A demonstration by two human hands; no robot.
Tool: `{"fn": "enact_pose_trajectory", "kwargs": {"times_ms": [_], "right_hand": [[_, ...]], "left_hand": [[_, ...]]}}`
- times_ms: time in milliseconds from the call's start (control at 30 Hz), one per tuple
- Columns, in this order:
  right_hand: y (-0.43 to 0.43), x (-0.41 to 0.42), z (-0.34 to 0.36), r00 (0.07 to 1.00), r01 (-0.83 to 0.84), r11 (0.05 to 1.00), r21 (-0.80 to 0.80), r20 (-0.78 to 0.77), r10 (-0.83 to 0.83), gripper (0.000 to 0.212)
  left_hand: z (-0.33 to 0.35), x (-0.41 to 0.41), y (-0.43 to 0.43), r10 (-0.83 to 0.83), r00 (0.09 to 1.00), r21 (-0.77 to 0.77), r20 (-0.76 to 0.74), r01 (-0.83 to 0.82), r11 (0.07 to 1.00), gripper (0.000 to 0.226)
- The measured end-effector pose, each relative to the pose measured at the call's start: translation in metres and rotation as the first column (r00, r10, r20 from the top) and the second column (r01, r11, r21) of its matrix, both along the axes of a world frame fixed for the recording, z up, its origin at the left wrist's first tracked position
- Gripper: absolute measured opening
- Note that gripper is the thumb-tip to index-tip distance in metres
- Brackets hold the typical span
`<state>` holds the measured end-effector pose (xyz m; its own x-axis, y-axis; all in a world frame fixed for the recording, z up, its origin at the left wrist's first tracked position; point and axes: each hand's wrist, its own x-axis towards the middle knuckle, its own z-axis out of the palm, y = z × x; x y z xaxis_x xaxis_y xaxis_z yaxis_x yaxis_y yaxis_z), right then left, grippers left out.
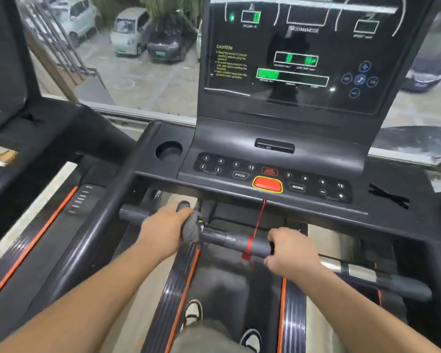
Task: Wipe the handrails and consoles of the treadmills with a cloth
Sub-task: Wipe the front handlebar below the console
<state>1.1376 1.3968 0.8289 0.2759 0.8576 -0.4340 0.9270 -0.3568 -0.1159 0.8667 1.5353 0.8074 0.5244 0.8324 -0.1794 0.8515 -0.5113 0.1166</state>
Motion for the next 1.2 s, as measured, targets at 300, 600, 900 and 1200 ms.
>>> {"fn": "enact_pose_trajectory", "kwargs": {"times_ms": [300, 600, 900, 1200], "right_hand": [[0.003, 0.005, -0.002, 1.0, -0.02, 0.998, 0.067, 0.011, 0.019, 0.028], [0.003, 0.008, -0.005, 0.998, -0.055, 0.996, 0.066, 0.001, 0.055, 0.022], [0.002, 0.008, -0.006, 0.999, -0.046, 0.995, 0.09, -0.005, 0.047, 0.017], [0.004, 0.005, -0.002, 0.999, -0.034, 0.999, 0.03, -0.006, 0.034, 0.017]], "left_hand": [[-0.018, 0.113, -0.082, -0.073, 0.992, 0.064, 0.102, 0.067, 0.996, 0.053], [0.001, 0.028, -0.02, 0.124, 0.992, -0.044, 0.007, -0.124, 0.991, 0.052], [-0.022, 0.093, -0.105, -0.051, 0.986, -0.083, 0.161, 0.065, 0.994, 0.092], [0.013, 0.129, -0.044, -0.186, 0.958, -0.142, -0.219, 0.157, 0.977, 0.051]]}}
